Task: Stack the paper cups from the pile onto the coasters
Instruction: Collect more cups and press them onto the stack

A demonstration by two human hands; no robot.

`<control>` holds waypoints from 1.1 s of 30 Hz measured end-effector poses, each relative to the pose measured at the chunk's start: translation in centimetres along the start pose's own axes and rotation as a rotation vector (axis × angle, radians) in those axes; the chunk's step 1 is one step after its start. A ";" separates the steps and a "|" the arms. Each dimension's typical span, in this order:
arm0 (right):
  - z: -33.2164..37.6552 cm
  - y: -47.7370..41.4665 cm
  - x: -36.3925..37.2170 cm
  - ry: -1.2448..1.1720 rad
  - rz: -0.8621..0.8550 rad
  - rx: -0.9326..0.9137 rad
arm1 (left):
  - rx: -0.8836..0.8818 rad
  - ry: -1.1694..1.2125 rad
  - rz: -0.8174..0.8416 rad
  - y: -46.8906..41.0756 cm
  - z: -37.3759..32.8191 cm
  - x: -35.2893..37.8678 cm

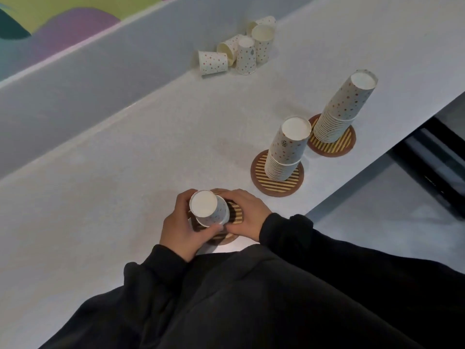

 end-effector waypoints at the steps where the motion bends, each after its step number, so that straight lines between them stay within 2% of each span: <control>1: 0.1 0.0 -0.1 0.003 0.007 -0.002 | 0.000 -0.005 0.016 -0.1 0.2 0.2; 6: 0.2 -0.1 -0.4 0.031 0.031 0.007 | -0.004 -0.100 0.129 -0.3 1.5 1.9; 12: 0.8 0.0 -1.0 0.013 0.038 -0.003 | -0.014 -0.166 0.153 -0.6 2.3 2.7; 33: 0.8 0.9 -2.9 0.083 0.206 0.119 | -0.115 -0.050 0.037 0.4 1.7 3.5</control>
Point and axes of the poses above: each hand's wrist, its own y-axis away from the middle knuckle, its own x-axis out of the palm, z = x × y, the point moved 5 cm from there along -y, towards the middle knuckle, and after that the axes turned 13 degrees about -z, right-handed, at the moved point
